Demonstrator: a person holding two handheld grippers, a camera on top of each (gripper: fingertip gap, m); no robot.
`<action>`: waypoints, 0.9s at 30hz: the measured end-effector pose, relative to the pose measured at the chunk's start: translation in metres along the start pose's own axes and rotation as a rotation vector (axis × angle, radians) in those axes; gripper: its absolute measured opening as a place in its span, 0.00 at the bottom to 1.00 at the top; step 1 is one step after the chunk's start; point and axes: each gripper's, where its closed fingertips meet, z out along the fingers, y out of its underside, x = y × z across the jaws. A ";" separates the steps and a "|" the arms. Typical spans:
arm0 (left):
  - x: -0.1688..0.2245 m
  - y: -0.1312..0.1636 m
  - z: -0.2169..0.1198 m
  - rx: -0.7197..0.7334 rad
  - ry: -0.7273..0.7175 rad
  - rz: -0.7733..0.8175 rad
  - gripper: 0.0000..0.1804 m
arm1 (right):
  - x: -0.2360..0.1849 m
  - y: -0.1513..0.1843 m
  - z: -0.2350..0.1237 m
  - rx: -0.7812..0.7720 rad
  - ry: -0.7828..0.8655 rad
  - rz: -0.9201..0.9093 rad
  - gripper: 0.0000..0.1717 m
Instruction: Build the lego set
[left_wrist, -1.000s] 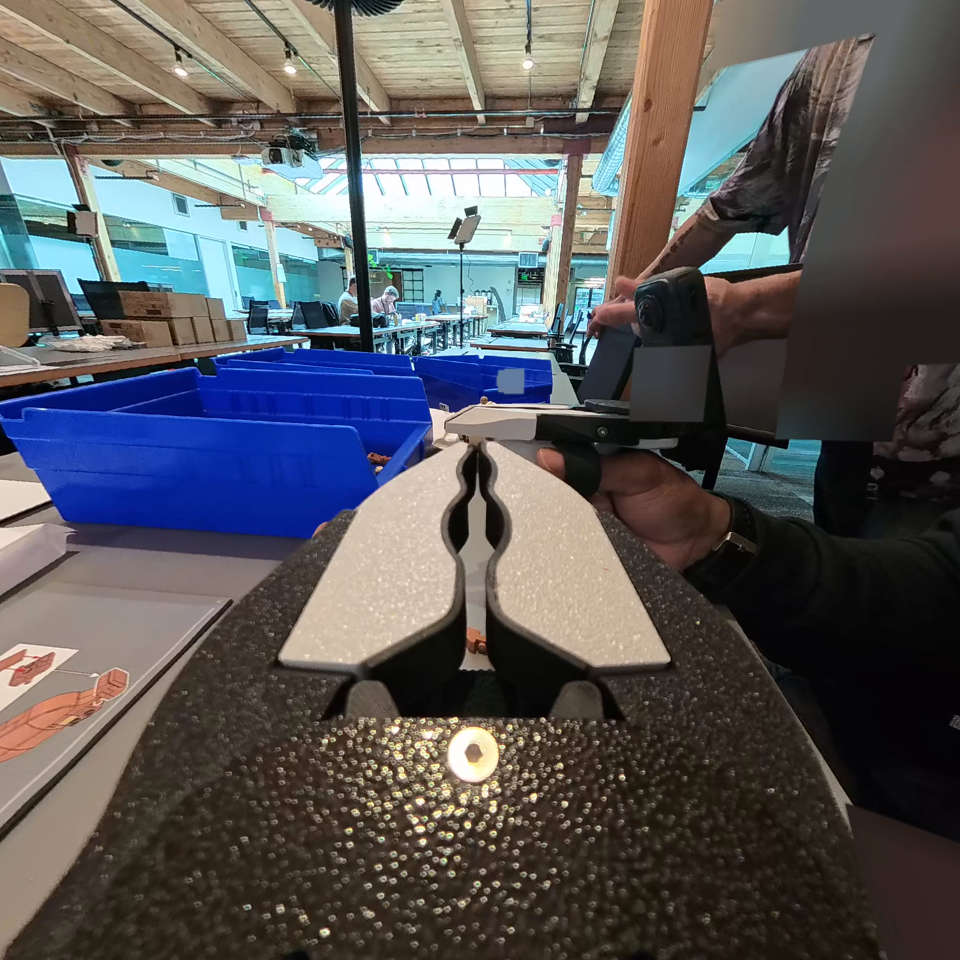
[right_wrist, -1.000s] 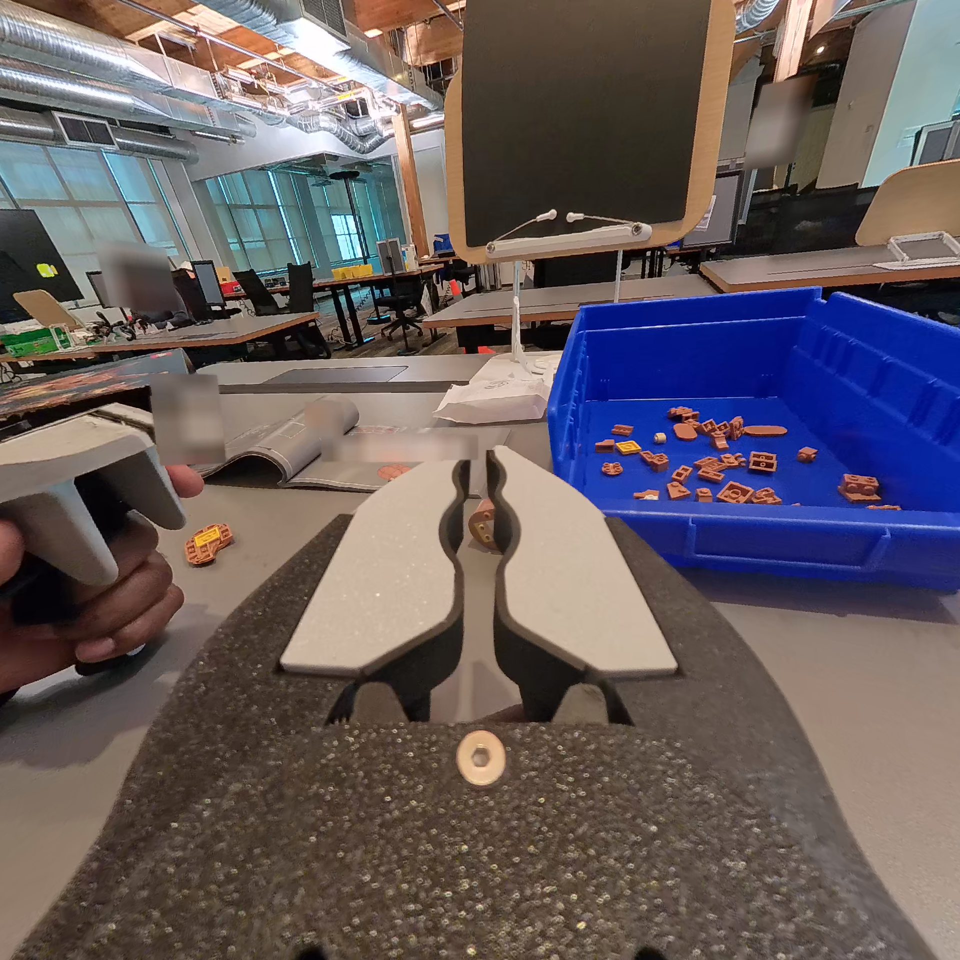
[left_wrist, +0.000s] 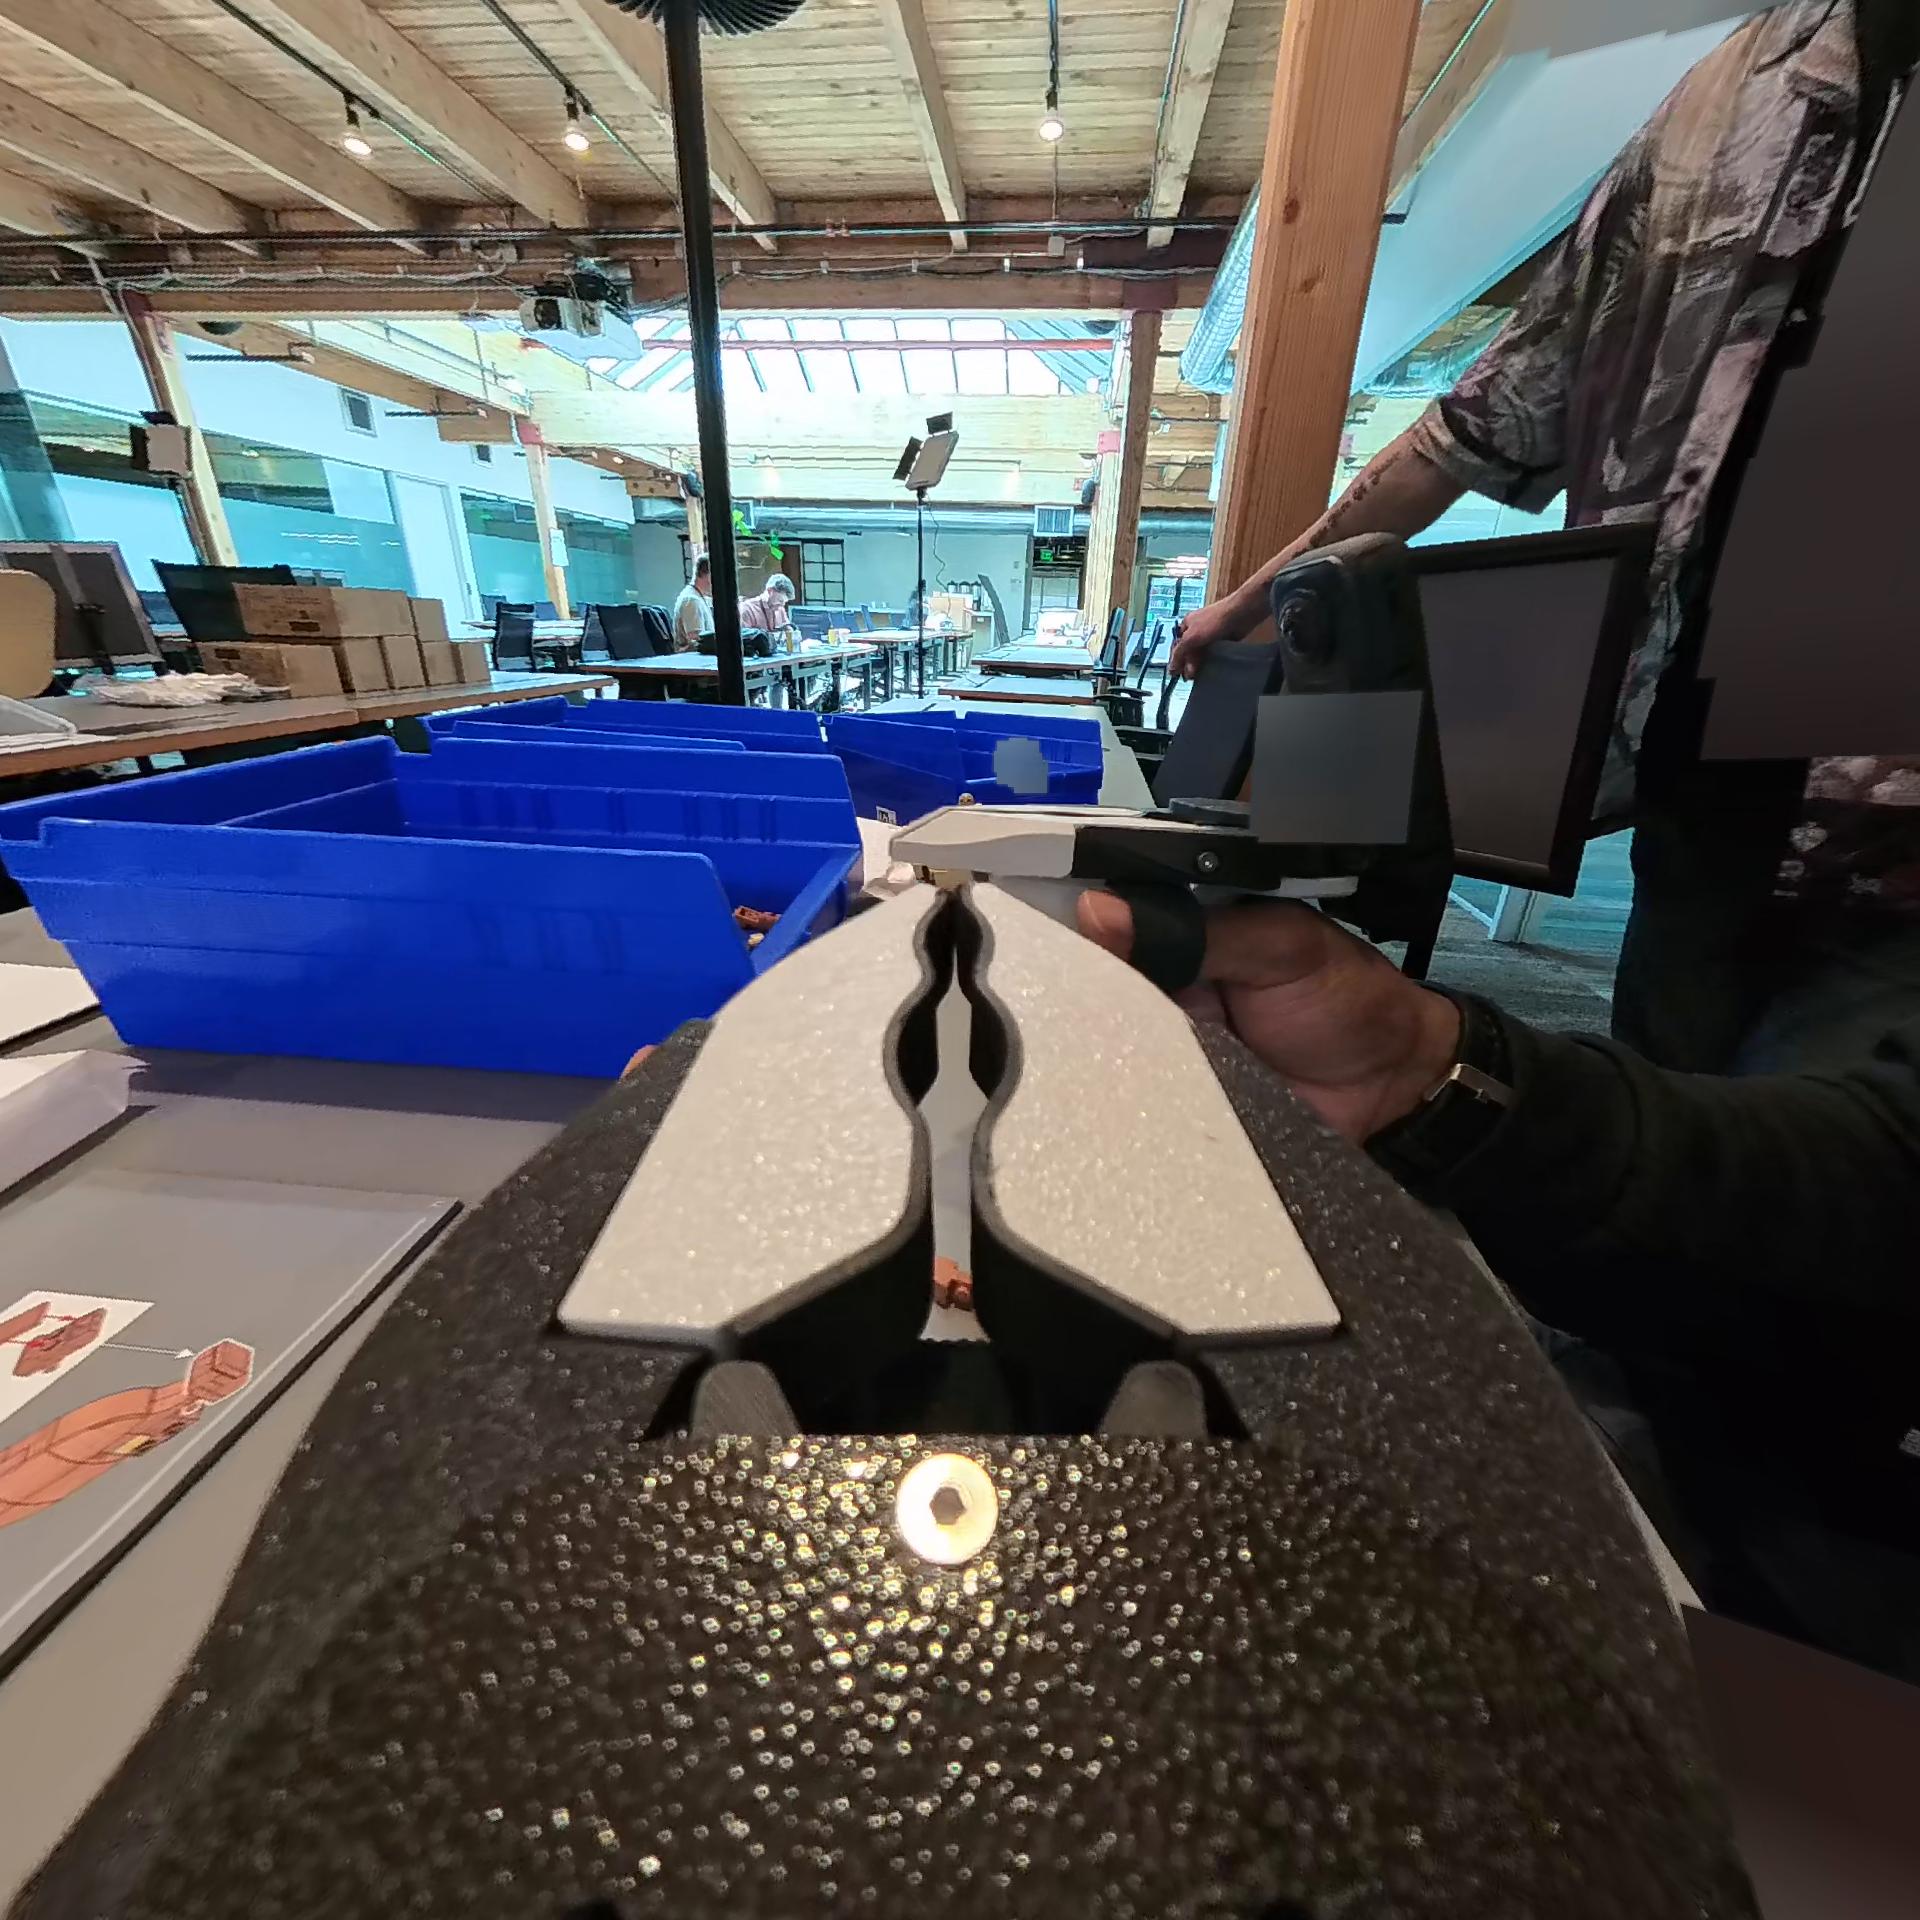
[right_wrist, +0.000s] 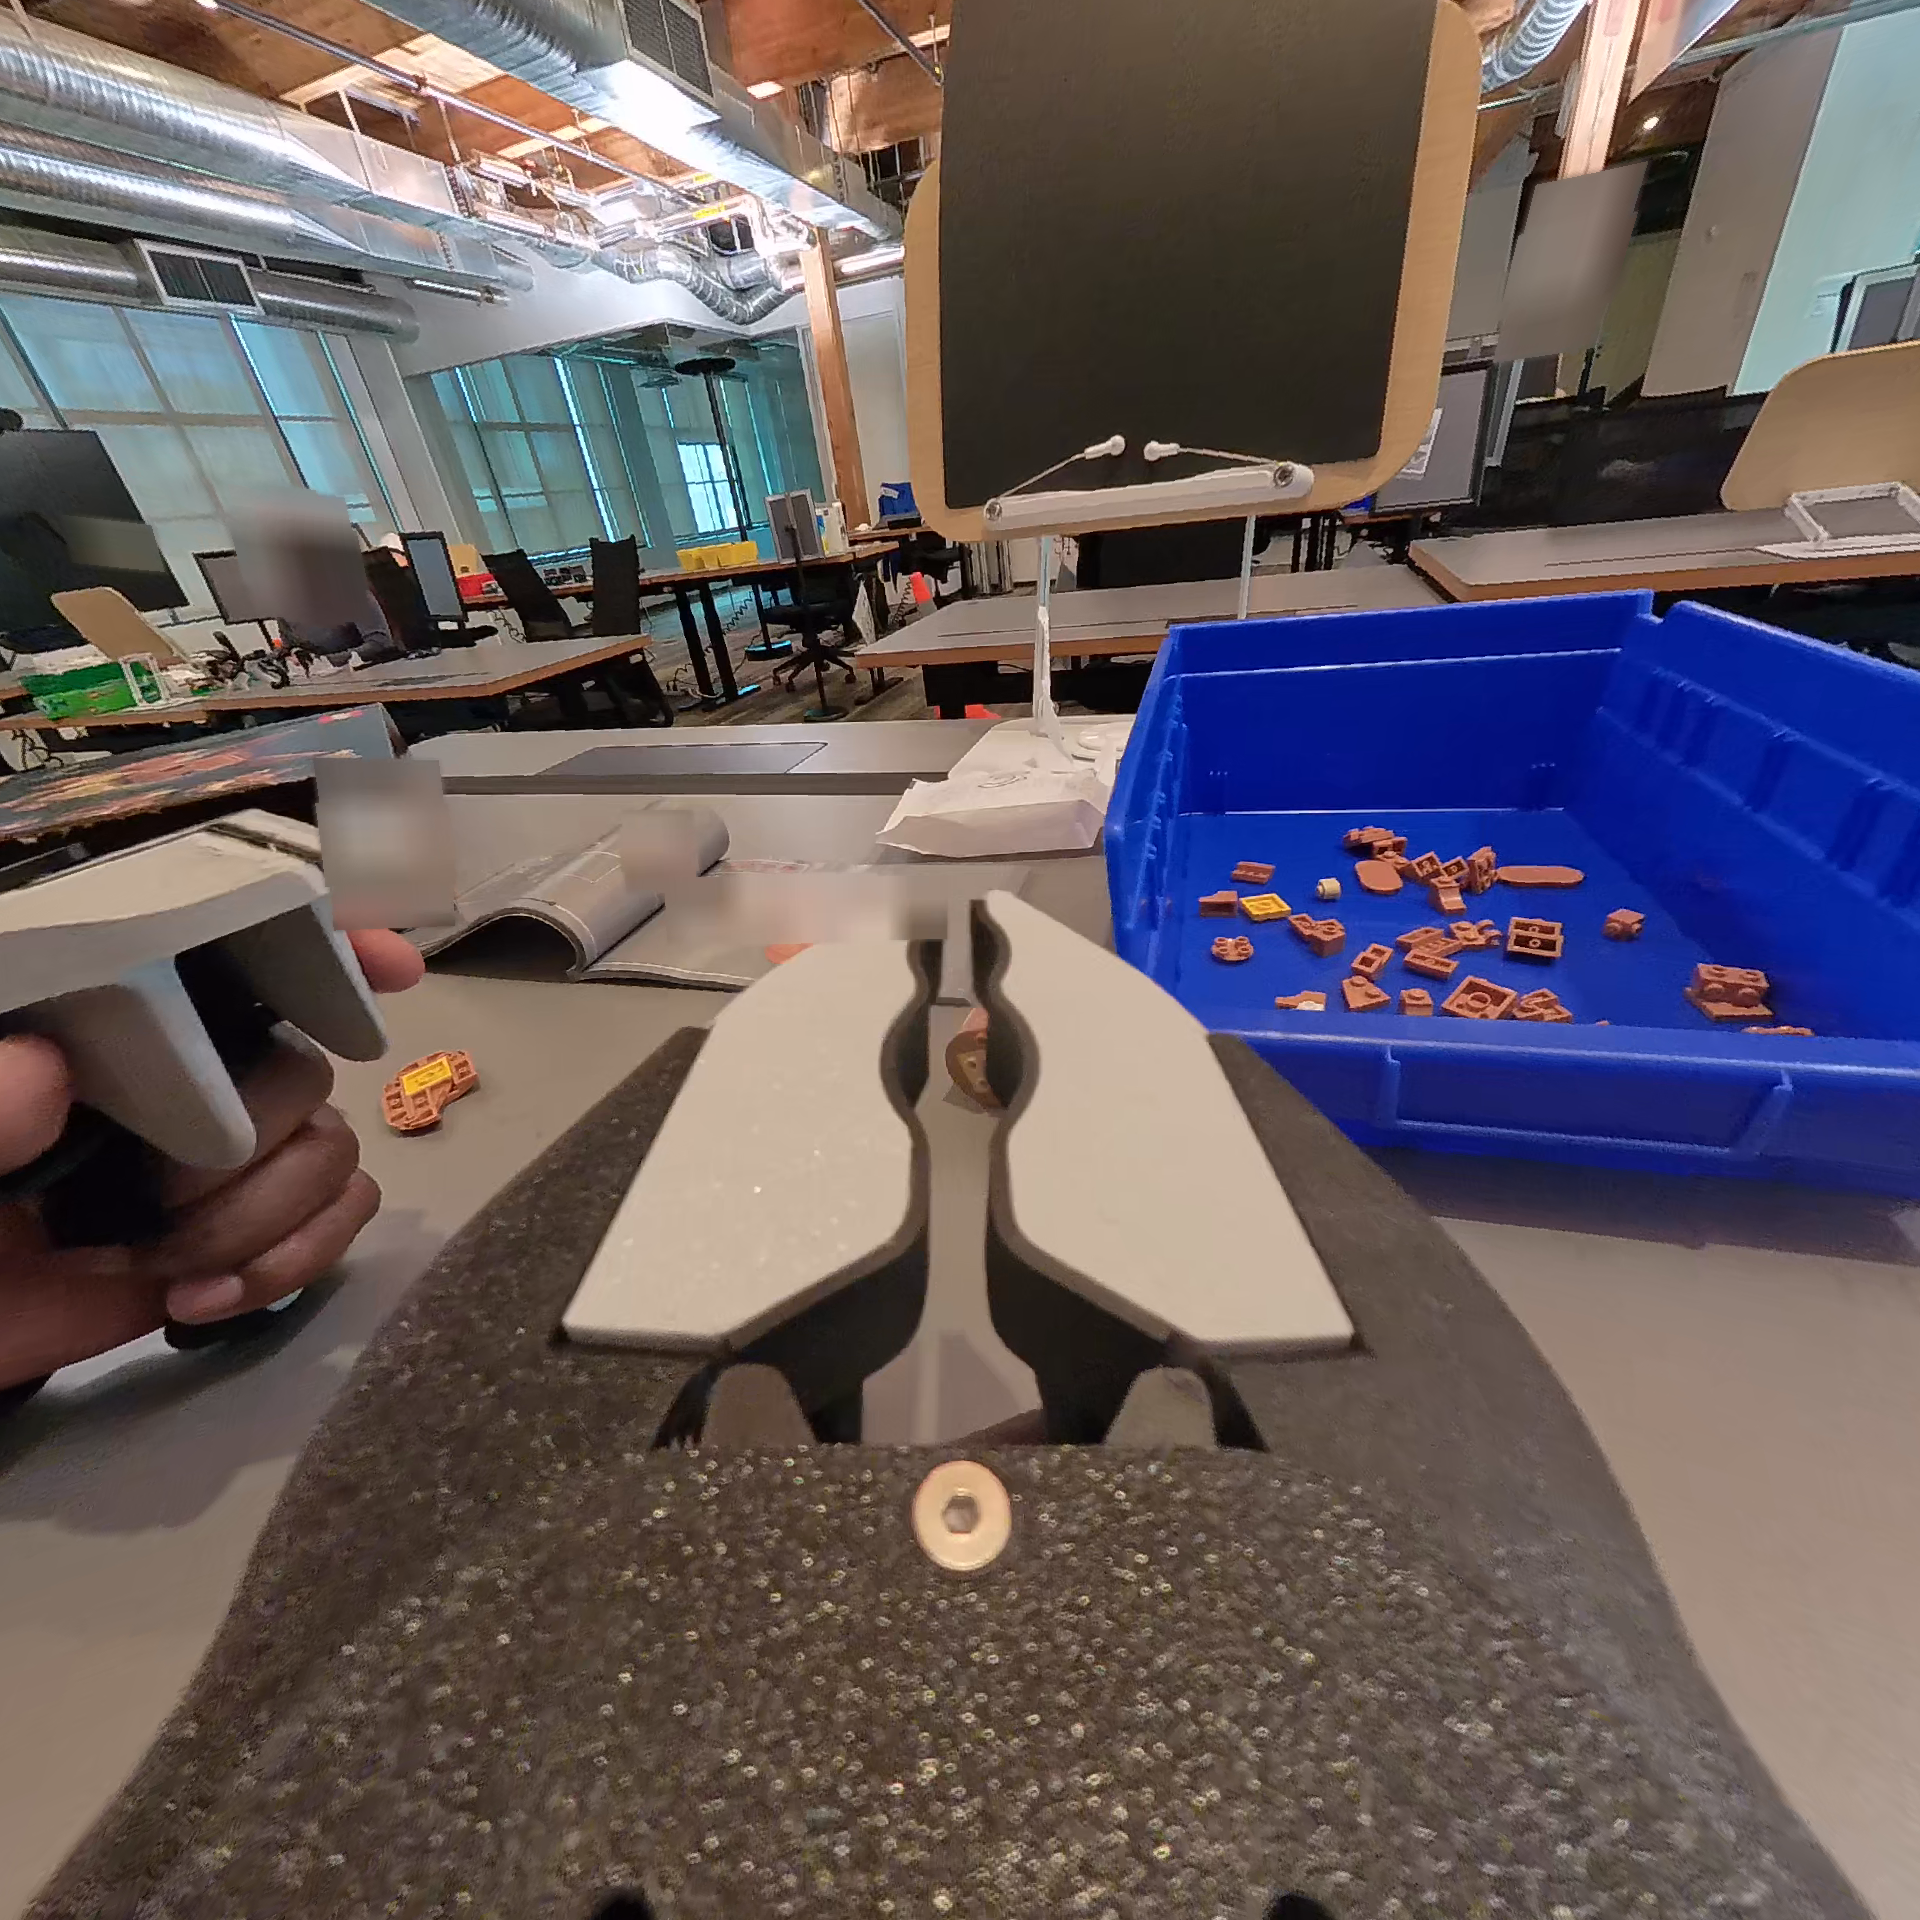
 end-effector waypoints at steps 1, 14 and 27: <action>-0.001 0.000 0.000 0.003 -0.007 0.001 0.00 | 0.001 0.000 0.000 0.000 0.003 0.004 0.05; -0.005 0.000 0.000 0.003 -0.028 -0.015 0.06 | 0.004 -0.001 -0.001 0.005 0.019 0.016 0.09; -0.008 0.000 -0.001 0.005 -0.047 -0.023 0.10 | 0.000 -0.025 -0.011 0.165 -0.180 0.332 0.17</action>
